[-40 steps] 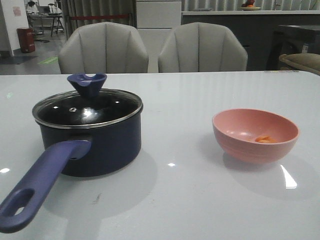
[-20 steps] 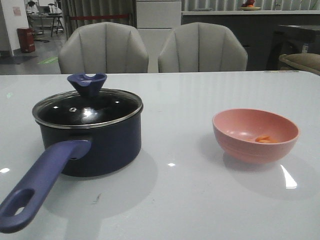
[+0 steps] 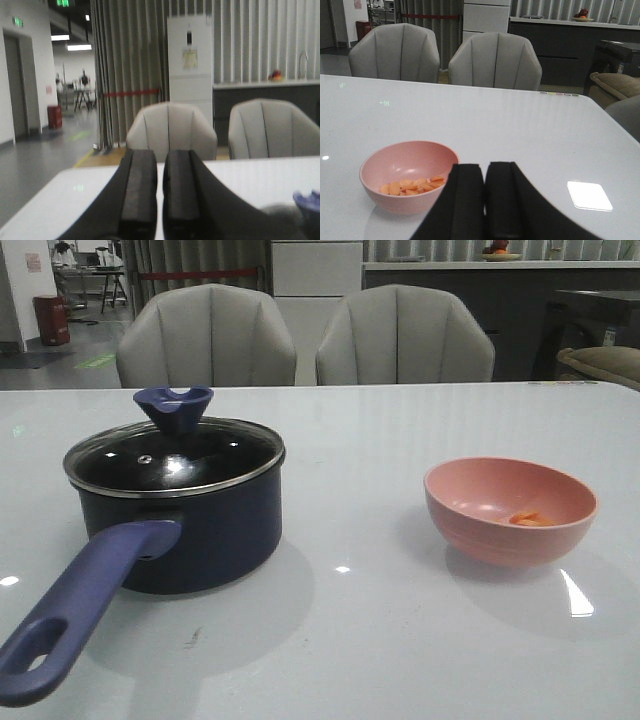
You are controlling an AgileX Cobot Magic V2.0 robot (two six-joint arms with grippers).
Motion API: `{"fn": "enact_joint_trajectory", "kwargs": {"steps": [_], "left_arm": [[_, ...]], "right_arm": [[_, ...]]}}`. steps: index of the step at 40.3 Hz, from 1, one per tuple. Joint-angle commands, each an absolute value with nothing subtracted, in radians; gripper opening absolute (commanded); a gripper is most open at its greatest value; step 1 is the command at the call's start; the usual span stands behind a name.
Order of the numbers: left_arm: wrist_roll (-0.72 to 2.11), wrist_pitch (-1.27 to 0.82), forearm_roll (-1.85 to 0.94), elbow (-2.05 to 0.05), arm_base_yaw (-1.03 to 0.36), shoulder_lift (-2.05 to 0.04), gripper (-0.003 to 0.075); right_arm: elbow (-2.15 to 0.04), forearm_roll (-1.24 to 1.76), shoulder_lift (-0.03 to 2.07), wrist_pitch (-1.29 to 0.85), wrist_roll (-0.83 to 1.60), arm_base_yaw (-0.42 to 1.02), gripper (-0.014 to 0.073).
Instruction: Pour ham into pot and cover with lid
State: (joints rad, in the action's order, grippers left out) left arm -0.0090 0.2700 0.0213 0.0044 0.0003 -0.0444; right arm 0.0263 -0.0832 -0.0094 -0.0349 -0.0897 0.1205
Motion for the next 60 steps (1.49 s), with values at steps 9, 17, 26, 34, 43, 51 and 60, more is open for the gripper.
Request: {"fn": "enact_joint_trajectory", "kwargs": {"steps": [9, 17, 26, 34, 43, 51, 60], "left_arm": [[-0.012, 0.032, 0.0, -0.286, 0.001, -0.11, 0.0133], [-0.012, -0.22, -0.035, -0.462, 0.001, -0.243, 0.0133], [-0.012, -0.256, -0.119, -0.441, 0.001, -0.294, 0.0133], [-0.012, -0.25, -0.119, -0.415, 0.001, -0.293, 0.0136], [-0.012, -0.244, -0.113, -0.415, 0.001, -0.293, 0.0344], [-0.012, -0.244, -0.111, -0.415, 0.001, -0.293, 0.0589], [-0.012, -0.248, -0.12, -0.415, 0.001, -0.299, 0.0581]], "right_arm": [[0.022, -0.097, -0.03, 0.055, -0.085, 0.115, 0.015], [0.022, -0.097, -0.03, 0.055, -0.085, 0.115, 0.015], [0.022, -0.097, -0.03, 0.055, -0.085, 0.115, 0.015], [0.022, -0.097, -0.03, 0.055, -0.085, 0.115, 0.015], [0.022, -0.097, -0.03, 0.055, -0.085, 0.115, 0.015], [0.022, -0.097, -0.03, 0.055, -0.085, 0.115, 0.015], [0.022, -0.097, -0.03, 0.055, -0.085, 0.115, 0.015]]}}
